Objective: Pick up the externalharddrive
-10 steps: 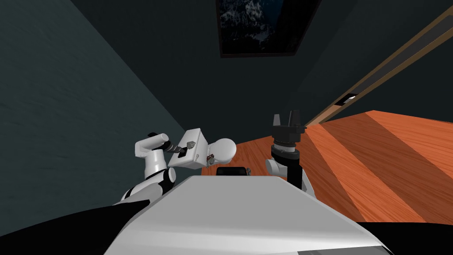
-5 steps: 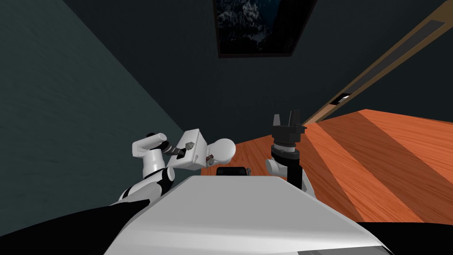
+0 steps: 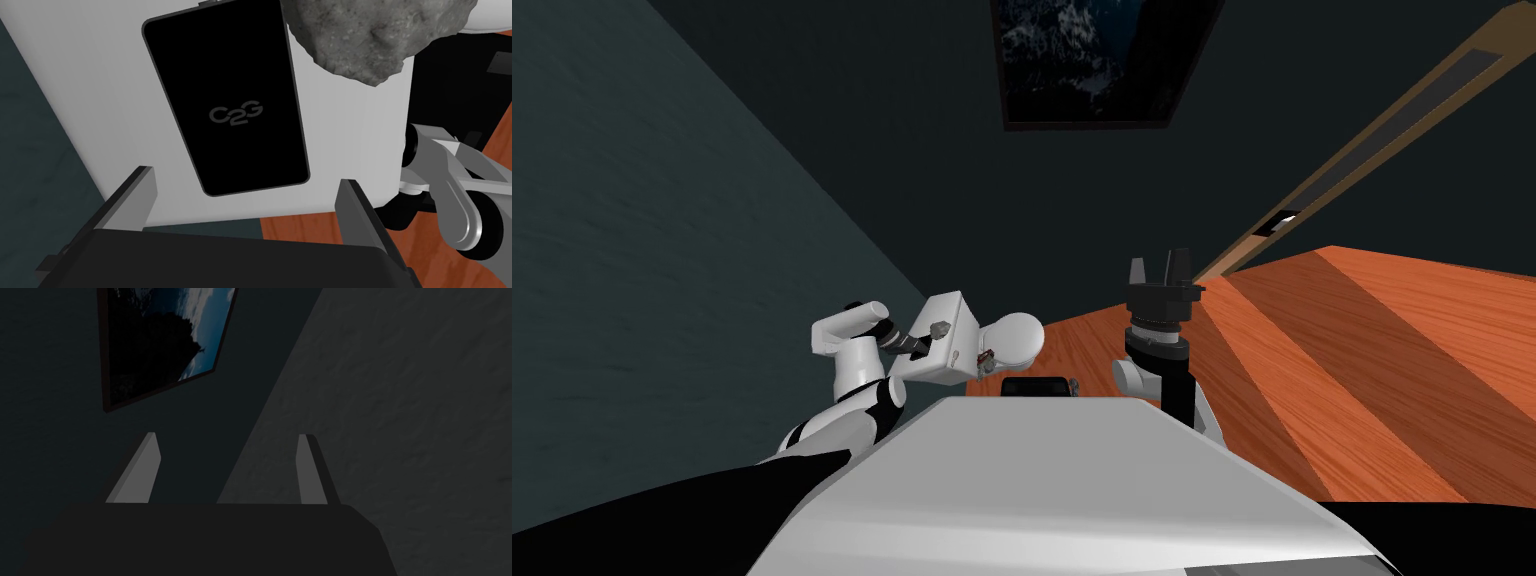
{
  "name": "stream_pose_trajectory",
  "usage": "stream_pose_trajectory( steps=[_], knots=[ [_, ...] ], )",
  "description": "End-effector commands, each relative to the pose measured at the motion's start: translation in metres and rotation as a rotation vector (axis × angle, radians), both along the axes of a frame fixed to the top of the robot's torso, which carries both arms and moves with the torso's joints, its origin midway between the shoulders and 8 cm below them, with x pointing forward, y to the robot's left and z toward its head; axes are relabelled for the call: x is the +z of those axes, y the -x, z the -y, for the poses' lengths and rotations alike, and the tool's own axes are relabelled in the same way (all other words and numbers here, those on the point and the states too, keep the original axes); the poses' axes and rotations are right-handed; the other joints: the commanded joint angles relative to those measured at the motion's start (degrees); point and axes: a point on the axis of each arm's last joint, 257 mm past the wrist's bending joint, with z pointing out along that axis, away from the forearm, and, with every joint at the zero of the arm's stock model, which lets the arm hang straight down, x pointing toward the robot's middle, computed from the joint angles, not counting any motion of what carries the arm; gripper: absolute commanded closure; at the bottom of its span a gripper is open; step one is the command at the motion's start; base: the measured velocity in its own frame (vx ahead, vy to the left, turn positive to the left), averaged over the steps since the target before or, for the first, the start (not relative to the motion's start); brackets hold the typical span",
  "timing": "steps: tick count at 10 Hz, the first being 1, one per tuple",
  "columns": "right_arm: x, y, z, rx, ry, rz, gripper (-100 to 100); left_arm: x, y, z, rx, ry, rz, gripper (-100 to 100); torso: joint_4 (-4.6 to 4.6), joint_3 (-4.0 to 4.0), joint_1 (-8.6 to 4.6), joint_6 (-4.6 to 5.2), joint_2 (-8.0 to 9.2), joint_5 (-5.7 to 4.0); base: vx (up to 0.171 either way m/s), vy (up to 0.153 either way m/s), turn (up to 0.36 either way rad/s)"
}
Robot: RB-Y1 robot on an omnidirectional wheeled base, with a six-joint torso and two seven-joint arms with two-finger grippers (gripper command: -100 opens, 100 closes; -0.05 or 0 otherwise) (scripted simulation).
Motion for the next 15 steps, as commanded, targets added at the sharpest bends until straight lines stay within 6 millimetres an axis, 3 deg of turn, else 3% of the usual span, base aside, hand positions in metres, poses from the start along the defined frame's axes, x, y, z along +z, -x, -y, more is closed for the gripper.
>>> stream_pose_trajectory(
  steps=[1, 15],
  knots=[
    [0.000, 0.000, 0.000, 0.000, 0.000, 0.000, 0, 0.000, -0.009, -0.007, 0.004, -0.010, 0.012, -100, 0.00, 0.00, 0.00, 0.00, 0.00, 0.00, -0.046, -0.017, -0.059],
    [0.000, 0.000, 0.000, 0.000, 0.000, 0.000, 0, -0.020, -0.032, -0.040, 0.049, -0.012, 0.011, -100, 0.03, 0.06, -0.04, -0.01, 0.09, -0.01, -0.036, -0.014, -0.033]
  ],
)
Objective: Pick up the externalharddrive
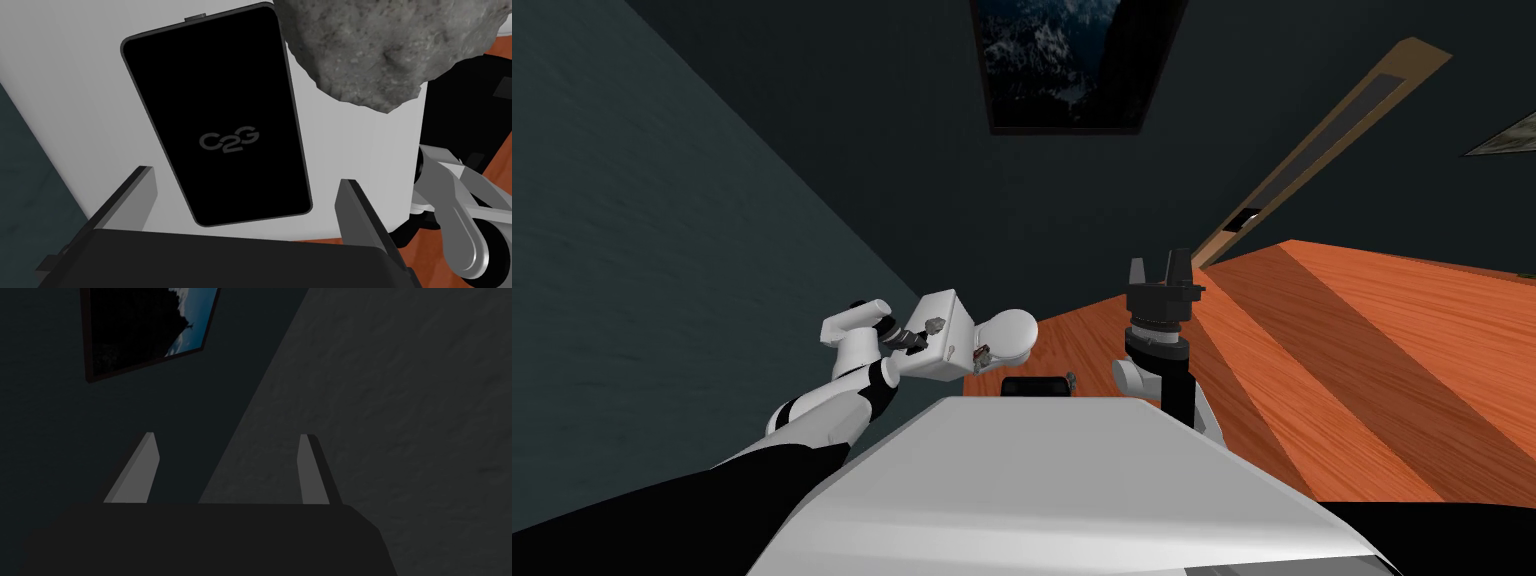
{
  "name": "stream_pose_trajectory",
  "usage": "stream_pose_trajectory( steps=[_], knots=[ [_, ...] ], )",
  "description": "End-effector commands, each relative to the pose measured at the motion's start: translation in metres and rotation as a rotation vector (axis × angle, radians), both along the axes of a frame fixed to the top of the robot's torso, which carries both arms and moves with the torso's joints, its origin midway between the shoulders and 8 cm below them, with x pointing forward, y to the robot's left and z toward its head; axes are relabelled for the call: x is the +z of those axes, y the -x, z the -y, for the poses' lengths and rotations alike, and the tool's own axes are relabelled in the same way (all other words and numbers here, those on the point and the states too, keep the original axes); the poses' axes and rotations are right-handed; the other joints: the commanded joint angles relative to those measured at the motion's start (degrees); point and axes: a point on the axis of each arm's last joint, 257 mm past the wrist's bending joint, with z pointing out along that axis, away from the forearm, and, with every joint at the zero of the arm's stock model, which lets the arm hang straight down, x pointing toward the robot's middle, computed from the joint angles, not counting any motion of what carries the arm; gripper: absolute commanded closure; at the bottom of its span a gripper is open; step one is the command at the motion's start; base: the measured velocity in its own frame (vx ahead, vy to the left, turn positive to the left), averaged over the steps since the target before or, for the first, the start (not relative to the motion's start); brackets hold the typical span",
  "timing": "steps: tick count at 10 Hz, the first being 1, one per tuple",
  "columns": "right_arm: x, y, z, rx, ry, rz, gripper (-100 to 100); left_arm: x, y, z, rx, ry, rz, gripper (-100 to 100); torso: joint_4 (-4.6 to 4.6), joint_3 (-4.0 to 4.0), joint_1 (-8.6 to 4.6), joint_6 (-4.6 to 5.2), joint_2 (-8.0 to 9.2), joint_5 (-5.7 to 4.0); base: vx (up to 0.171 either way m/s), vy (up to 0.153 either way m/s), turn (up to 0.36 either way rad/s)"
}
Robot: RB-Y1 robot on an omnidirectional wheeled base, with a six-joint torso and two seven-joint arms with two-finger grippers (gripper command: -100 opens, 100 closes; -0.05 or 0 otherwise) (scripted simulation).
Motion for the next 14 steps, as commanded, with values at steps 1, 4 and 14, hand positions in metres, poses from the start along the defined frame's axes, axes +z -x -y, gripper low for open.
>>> stream_pose_trajectory(
  steps=[1, 4, 14],
  knots=[
    [0.000, 0.000, 0.000, 0.000, 0.000, 0.000, 0, -0.003, -0.001, -0.001, 0.006, 0.004, -0.005, -100, 0.00, 0.00, 0.00, 0.00, 0.00, 0.00, -0.037, -0.008, -0.021],
    [0.000, 0.000, 0.000, 0.000, 0.000, 0.000, 0, -0.002, -0.001, -0.002, 0.004, 0.000, -0.001, 100, -0.03, -0.06, 0.05, 0.01, -0.11, 0.03, -0.005, -0.001, -0.001],
    [0.000, 0.000, 0.000, 0.000, 0.000, 0.000, 0, 0.004, 0.010, 0.014, -0.016, 0.012, -0.010, 100, -0.08, -0.17, 0.11, 0.01, -0.28, 0.05, 0.022, 0.008, 0.021]
  ],
)
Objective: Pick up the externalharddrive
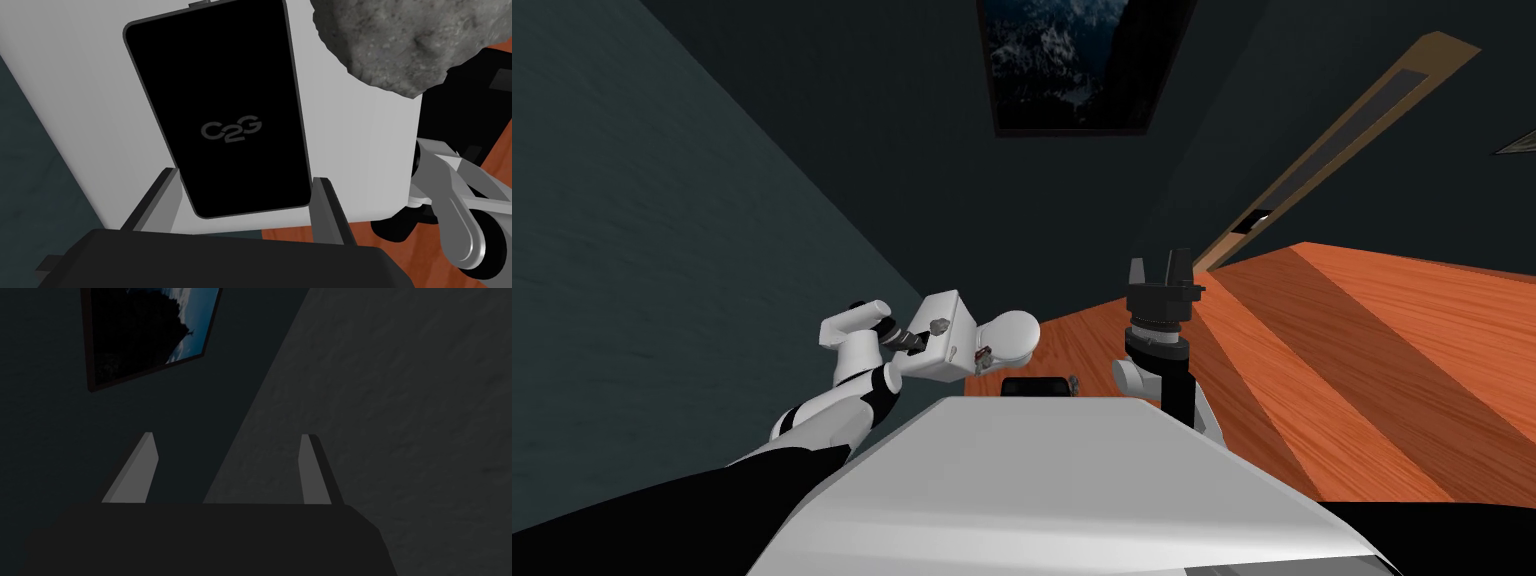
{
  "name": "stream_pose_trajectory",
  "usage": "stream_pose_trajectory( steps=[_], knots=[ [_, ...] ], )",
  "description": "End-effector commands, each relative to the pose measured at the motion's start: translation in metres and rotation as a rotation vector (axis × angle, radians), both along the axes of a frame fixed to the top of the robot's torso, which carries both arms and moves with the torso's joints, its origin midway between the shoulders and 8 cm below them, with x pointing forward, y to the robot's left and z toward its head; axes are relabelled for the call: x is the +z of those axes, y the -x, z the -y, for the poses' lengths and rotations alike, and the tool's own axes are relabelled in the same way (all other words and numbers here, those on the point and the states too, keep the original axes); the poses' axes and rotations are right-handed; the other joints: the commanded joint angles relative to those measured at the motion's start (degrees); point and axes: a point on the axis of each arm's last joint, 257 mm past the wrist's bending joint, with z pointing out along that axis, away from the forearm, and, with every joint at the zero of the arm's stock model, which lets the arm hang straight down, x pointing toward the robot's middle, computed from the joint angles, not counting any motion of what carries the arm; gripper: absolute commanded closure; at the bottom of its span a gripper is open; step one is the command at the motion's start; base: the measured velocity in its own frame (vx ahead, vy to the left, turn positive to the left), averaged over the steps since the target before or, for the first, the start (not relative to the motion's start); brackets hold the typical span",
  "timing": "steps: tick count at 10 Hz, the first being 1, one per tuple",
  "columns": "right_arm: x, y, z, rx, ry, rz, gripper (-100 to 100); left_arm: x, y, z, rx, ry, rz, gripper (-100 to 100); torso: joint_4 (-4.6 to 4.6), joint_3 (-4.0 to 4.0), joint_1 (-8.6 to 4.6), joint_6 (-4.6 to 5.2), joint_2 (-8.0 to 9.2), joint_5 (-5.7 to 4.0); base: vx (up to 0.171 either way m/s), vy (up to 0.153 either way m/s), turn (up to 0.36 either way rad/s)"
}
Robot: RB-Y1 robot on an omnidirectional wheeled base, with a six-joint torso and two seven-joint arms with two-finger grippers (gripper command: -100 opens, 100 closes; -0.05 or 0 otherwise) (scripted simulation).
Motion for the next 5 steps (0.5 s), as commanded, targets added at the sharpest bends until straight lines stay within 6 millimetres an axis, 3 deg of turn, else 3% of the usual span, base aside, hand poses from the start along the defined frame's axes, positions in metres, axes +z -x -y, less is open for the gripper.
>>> stream_pose_trajectory(
  steps=[1, 5],
  knots=[
    [0.0000, 0.0000, 0.0000, 0.000, 0.000, 0.000, 0, 0.0027, 0.0003, 0.0023, -0.004, -0.003, 0.003, 100, 0.00, 0.00, 0.00, 0.00, 0.00, 0.00, 0.030, 0.013, 0.024],
    [0.0000, 0.0000, 0.0000, 0.000, 0.000, 0.000, 0, 0.0078, 0.0065, 0.0104, -0.016, -0.003, 0.003, 100, 0.01, 0.02, -0.02, 0.00, 0.03, 0.00, 0.030, 0.012, 0.028]
  ],
)
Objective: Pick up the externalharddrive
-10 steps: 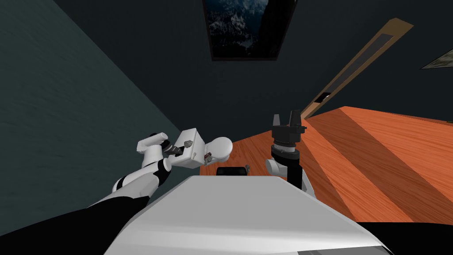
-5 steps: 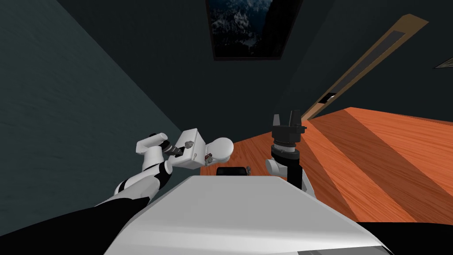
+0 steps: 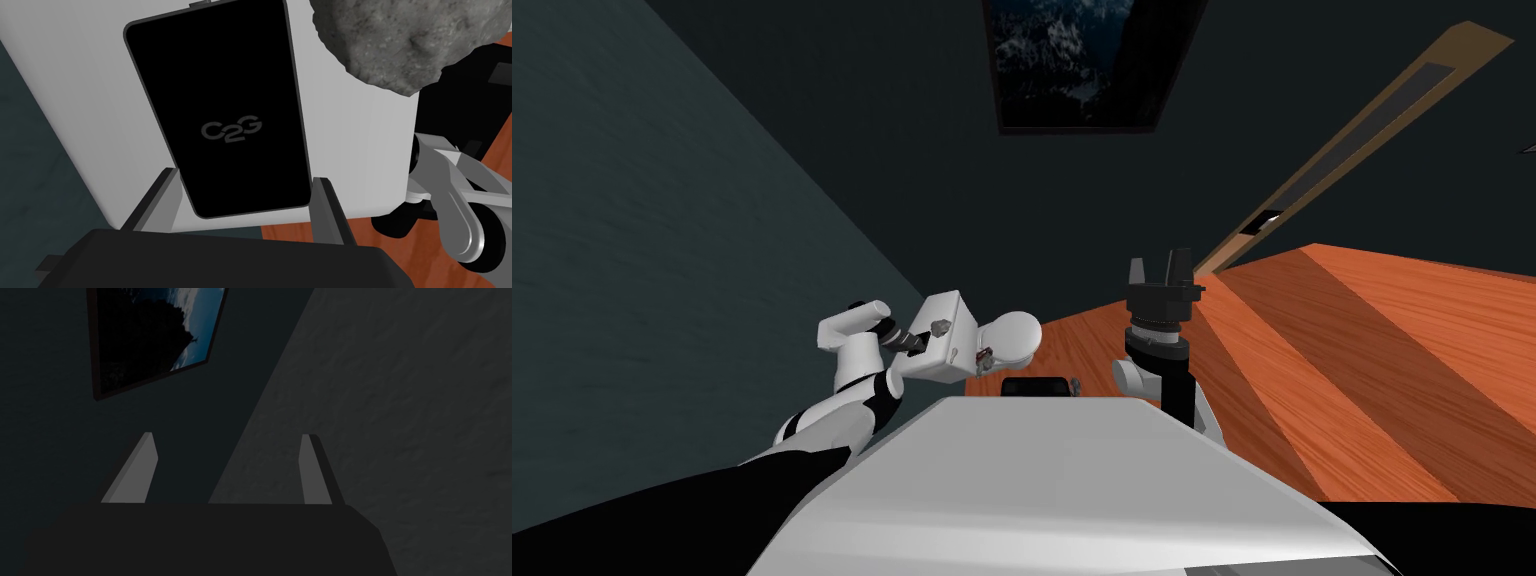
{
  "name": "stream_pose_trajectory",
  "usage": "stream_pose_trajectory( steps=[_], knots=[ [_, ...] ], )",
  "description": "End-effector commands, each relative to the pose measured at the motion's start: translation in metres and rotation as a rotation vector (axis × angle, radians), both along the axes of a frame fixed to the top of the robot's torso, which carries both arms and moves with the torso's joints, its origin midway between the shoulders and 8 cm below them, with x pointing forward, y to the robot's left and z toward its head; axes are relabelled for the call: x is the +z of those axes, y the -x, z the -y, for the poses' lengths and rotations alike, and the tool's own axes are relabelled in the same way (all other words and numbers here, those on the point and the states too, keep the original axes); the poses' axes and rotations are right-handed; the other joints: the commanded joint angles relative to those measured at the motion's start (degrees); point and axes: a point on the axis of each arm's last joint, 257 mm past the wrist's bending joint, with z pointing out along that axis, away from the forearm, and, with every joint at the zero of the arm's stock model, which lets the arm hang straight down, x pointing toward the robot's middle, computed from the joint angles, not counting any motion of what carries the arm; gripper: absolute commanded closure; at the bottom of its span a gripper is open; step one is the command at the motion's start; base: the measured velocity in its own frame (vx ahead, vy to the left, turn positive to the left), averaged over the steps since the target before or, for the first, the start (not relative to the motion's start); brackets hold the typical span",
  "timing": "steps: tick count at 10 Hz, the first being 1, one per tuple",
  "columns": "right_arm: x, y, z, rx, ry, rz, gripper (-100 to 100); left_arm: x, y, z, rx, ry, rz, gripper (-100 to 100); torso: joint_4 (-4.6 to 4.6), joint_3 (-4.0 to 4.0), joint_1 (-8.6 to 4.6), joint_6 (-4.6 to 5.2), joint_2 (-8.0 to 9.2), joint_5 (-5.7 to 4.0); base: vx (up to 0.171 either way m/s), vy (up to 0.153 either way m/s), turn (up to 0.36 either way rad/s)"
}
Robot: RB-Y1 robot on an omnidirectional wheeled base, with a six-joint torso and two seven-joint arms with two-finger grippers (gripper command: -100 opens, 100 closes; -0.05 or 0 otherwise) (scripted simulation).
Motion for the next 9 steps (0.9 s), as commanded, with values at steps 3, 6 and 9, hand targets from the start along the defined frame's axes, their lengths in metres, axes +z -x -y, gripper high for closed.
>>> stream_pose_trajectory(
  steps=[3, 6, 9],
  knots=[
    [0.000, 0.000, 0.000, 0.000, 0.000, 0.000, 0, 0.005, 0.009, 0.010, -0.010, 0.004, -0.005, 100, 0.00, 0.01, -0.01, 0.00, 0.01, -0.01, 0.032, 0.012, 0.030],
    [0.000, 0.000, 0.000, 0.000, 0.000, 0.000, 0, 0.010, 0.011, 0.014, -0.018, -0.003, 0.002, 100, 0.01, 0.01, -0.01, -0.01, 0.02, -0.02, 0.030, 0.012, 0.028],
    [0.000, 0.000, 0.000, 0.000, 0.000, 0.000, 0, 0.010, 0.014, 0.017, -0.020, -0.001, -0.001, 0, 0.02, 0.03, -0.03, 0.01, 0.05, -0.01, 0.017, 0.006, 0.016]
  ],
)
